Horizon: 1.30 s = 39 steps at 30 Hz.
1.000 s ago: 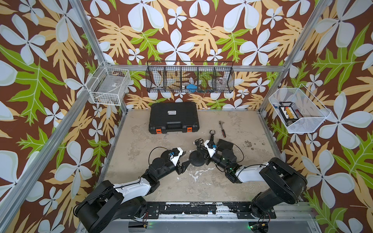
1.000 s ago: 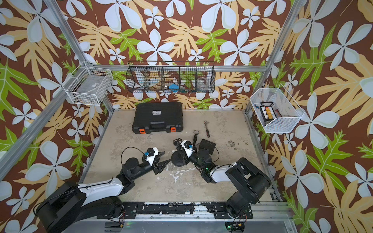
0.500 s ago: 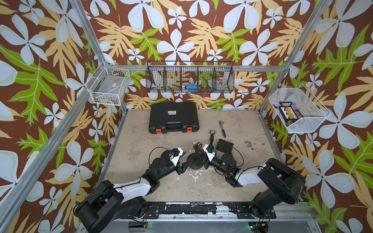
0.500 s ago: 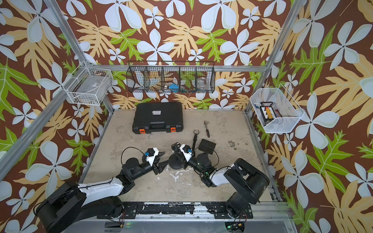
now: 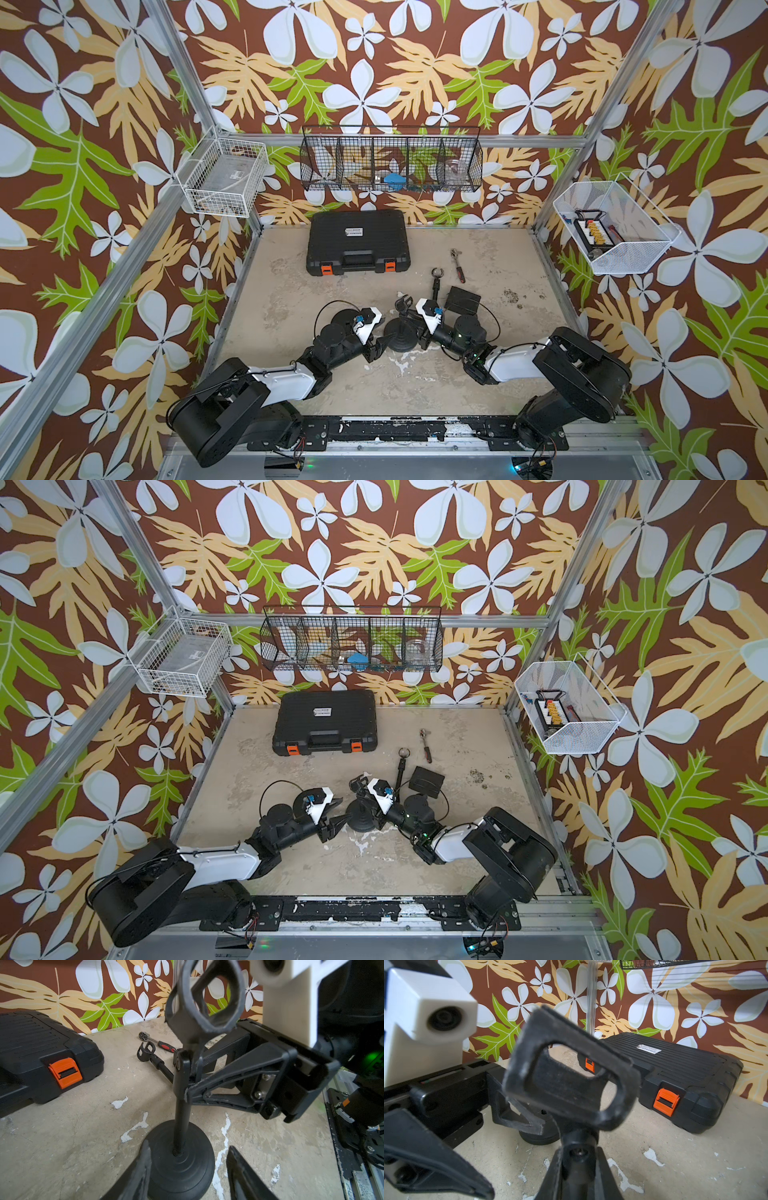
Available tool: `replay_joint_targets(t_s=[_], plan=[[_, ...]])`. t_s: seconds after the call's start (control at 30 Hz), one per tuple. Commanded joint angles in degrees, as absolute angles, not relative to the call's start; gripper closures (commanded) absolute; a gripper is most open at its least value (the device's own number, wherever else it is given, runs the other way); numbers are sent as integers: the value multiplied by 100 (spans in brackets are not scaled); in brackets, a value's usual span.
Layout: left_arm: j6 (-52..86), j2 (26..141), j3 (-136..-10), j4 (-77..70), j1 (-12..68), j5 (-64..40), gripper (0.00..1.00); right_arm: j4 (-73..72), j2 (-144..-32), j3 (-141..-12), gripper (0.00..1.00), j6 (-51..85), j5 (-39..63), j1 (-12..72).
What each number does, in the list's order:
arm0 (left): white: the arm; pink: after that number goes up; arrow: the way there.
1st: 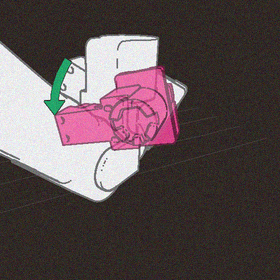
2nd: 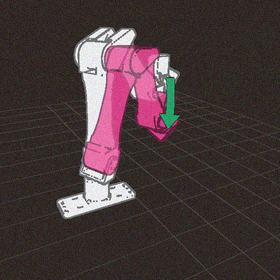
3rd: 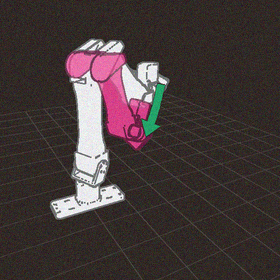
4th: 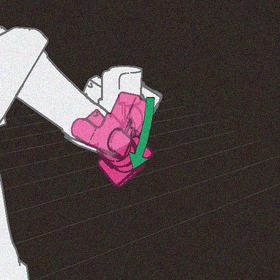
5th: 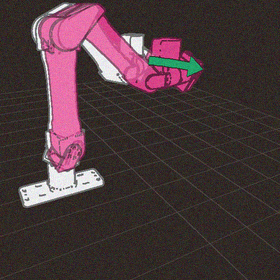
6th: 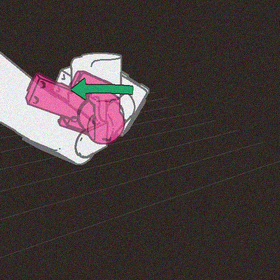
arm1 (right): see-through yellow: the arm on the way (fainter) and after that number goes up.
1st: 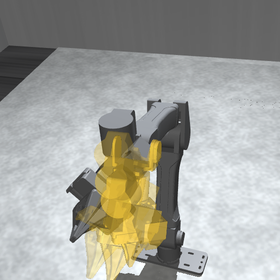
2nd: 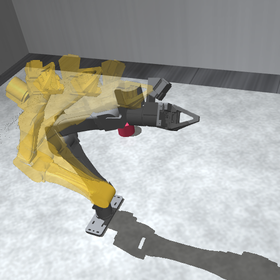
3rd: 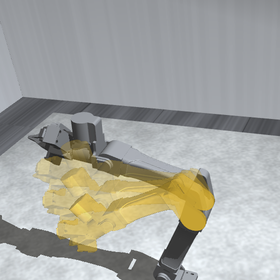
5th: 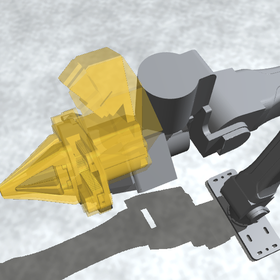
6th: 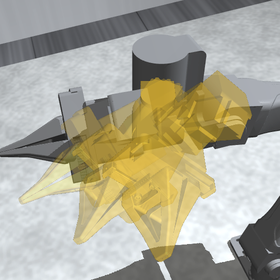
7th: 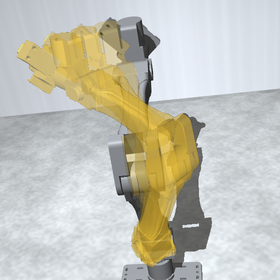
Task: Assemble a microphone stand
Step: Hold the microphone stand pole at the microphone stand base.
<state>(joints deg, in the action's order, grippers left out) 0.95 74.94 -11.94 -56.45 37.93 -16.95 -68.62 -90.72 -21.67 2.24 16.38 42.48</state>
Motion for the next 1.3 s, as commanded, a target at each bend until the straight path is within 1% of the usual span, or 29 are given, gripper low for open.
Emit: replay_joint_targets(t_s=[0.0,0.07,0.13,0.17,0.3,0.4,0.5,0.67,0.77,1.0,1.27], plan=[[-34,7646,-1252,-5889,3792,-1635,41,-6311,-9115,-2188,100,55,2060,4270],[-68,7816,-1309,-5944,3796,-1687,42,-6225,-9080,-2197,100,7,2112,4263],[-101,8050,-1414,-6021,3797,-1772,47,-6195,-9032,-2197,100,0,2136,4269],[-111,8189,-1480,-6066,3797,-1807,48,-6180,-9018,-2204,100,-4,2144,4271],[-78,8784,-1741,-6312,3794,-1996,49,-6127,-8987,-2249,100,-1,2238,4265],[51,9141,-1727,-6805,3794,-1888,52,-6105,-8976,-2263,100,-17,2233,4265],[85,9403,-1788,-6973,3792,-1889,52,-6095,-9008,-2276,100,-29,2230,4270],[35,9575,-1841,-7159,3793,-2046,53,-6115,-9088,-2320,100,4,2298,4269],[-34,9631,-1831,-7305,3790,-1962,55,-6160,-9114,-2312,100,35,2303,4271],[-91,9814,-1871,-7609,3793,-1948,58,-6129,-8957,-2161,100,135,1998,4263],[-167,10046,-2012,-7723,3791,-2012,60,-6132,-8854,-2064,100,220,1872,4261]])
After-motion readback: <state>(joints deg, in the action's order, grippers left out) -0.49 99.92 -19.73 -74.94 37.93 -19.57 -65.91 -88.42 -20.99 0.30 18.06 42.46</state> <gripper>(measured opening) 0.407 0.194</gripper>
